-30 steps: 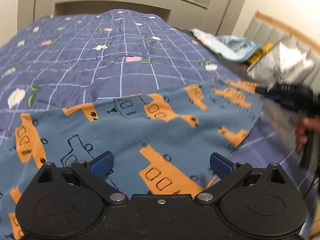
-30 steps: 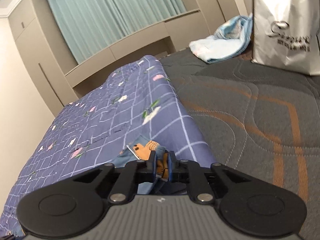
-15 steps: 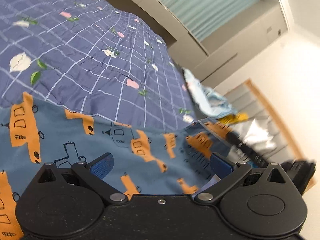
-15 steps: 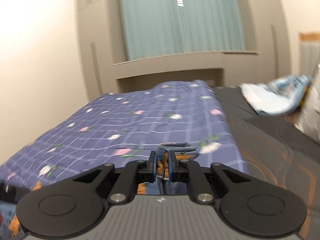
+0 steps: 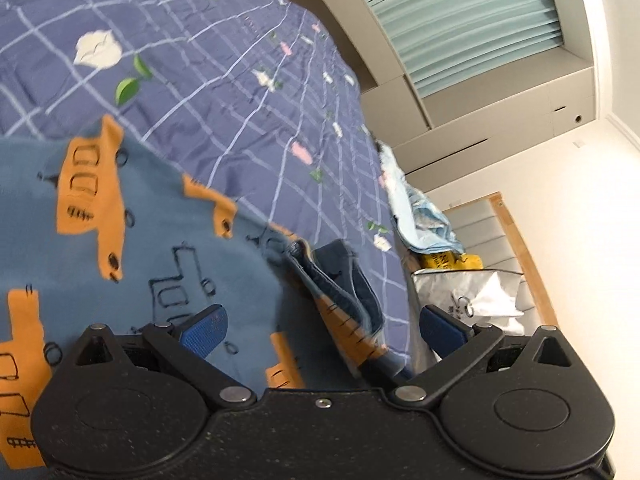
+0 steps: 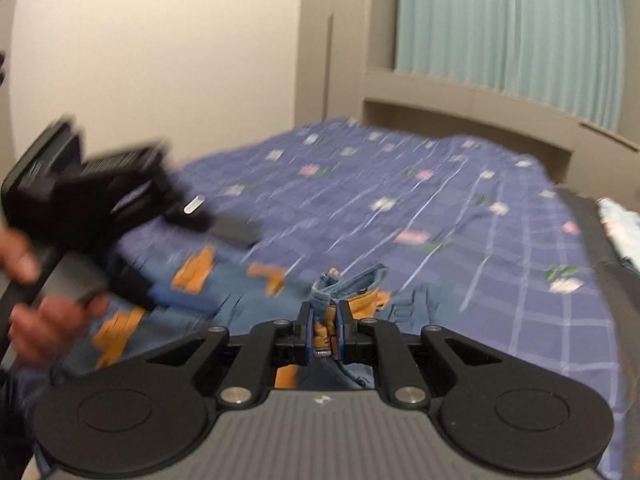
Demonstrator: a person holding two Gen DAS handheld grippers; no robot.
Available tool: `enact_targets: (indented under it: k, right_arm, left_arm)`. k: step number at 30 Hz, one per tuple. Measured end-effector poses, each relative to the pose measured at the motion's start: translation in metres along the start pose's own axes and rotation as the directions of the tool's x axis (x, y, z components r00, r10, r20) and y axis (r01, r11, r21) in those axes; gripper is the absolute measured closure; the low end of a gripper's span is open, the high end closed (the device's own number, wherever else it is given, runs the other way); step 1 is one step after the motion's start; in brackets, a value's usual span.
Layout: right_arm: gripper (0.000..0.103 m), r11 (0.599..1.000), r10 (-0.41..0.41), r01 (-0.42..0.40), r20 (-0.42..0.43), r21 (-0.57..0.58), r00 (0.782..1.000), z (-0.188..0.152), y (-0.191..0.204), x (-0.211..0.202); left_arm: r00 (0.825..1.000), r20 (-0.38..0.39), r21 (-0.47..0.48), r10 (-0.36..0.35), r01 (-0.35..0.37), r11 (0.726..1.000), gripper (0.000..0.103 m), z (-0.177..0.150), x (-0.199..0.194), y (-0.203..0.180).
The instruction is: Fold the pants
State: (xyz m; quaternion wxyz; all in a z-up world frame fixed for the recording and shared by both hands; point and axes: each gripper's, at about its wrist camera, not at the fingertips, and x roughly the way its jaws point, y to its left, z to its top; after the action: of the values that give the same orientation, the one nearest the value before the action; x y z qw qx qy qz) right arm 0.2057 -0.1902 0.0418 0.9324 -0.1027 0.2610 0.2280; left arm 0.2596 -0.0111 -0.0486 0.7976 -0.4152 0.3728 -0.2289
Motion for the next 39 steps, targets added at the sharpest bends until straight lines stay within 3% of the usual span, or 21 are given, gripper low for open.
enact_targets:
  k: [7,11,14,20,22,28,39]
  right_arm:
    - [0.09,1.0,-0.011,0.011,-0.034,0.016,0.999,-0.029,0.011,0.006]
    - [0.09,0.999,-0.037,0.036,-0.031,-0.038,0.999,-0.037,0.018,0.004]
    - [0.089,0.996,-0.055,0.053,-0.026,-0.07,0.998,-0.039,0.021,0.004]
    - [0.089,0.996,-0.062,0.061,-0.012,-0.063,0.998,-0.041,0.019,0.003]
    - [0.089,0.996,-0.063,0.063,-0.008,-0.056,0.998,-0.041,0.018,0.002]
    - [0.089,0.996,-0.078,0.078,0.007,-0.036,0.997,-0.04,0.022,-0.005]
    - [0.089,0.999,-0.043,0.044,0.069,-0.015,0.997,-0.019,0.04,-0.026]
  left_arm:
    - [0.999,-0.034,0.023,0.0,0.001,1.0,0.003,-0.003,0.019,-0.002]
    - [0.998,-0.066,0.062,-0.009,0.014,0.998,0.003,-0.002,0.039,-0.017]
    - [0.995,-0.092,0.086,0.038,-0.03,0.996,0.009,-0.002,0.055,-0.027]
    - [0.989,-0.081,0.13,0.127,-0.116,0.985,0.032,-0.004,0.066,-0.039]
    - [0.986,-0.068,0.142,0.154,-0.144,0.979,0.052,-0.006,0.065,-0.039]
    - [0.983,-0.045,0.182,0.178,-0.167,0.969,0.09,-0.01,0.061,-0.047]
    - [0.986,0.028,0.208,0.163,-0.165,0.964,0.092,-0.004,0.01,-0.055]
